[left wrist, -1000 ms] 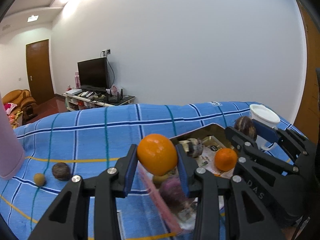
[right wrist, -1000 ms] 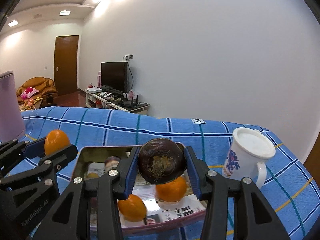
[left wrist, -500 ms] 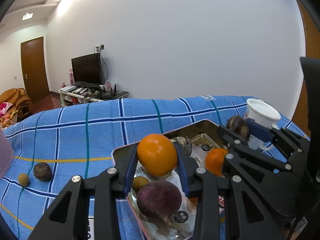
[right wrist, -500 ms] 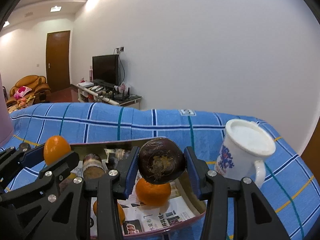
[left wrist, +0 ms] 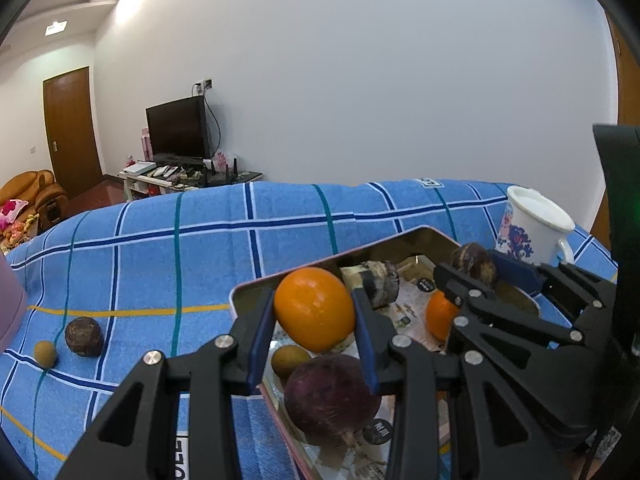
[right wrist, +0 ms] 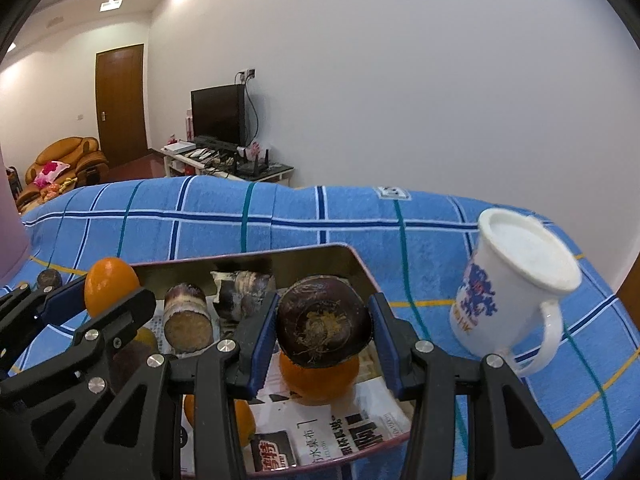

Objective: Organize fruits
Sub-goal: 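Lower both held items into the tin box and open both tools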

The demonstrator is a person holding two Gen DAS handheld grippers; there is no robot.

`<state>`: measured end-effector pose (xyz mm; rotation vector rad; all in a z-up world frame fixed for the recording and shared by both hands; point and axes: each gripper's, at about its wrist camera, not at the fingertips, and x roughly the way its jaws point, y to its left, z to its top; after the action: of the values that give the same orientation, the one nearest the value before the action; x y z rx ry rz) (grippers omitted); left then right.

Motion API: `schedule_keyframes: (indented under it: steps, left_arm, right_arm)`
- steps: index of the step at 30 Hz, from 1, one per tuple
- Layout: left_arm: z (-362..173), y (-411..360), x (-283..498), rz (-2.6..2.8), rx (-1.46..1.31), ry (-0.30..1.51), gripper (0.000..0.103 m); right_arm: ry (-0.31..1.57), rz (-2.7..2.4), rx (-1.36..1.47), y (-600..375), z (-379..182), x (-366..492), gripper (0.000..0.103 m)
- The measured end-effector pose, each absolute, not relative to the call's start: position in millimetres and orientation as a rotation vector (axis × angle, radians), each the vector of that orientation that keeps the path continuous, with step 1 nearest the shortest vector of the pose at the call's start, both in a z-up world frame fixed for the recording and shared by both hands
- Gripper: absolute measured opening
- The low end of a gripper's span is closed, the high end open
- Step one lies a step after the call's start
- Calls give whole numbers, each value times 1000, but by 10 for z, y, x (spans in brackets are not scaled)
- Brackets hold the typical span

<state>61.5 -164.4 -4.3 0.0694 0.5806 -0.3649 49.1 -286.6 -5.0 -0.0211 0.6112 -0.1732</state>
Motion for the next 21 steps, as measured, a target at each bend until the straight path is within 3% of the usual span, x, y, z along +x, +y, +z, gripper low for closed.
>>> schedule_keyframes:
  steps: [14, 19, 21]
  left_arm:
    - [-52, -1636, 611, -355, 62, 582, 39]
    - [-44, -1593, 618, -341, 47, 580, 41]
    - [-37, -1578, 600, -337, 46, 567, 44]
  right_arm:
    - [618, -97, 58, -2909, -88, 486, 49]
    - [603, -79, 111, -2963, -47, 439, 57]
    - [576, -80, 142, -3007, -11, 392, 66]
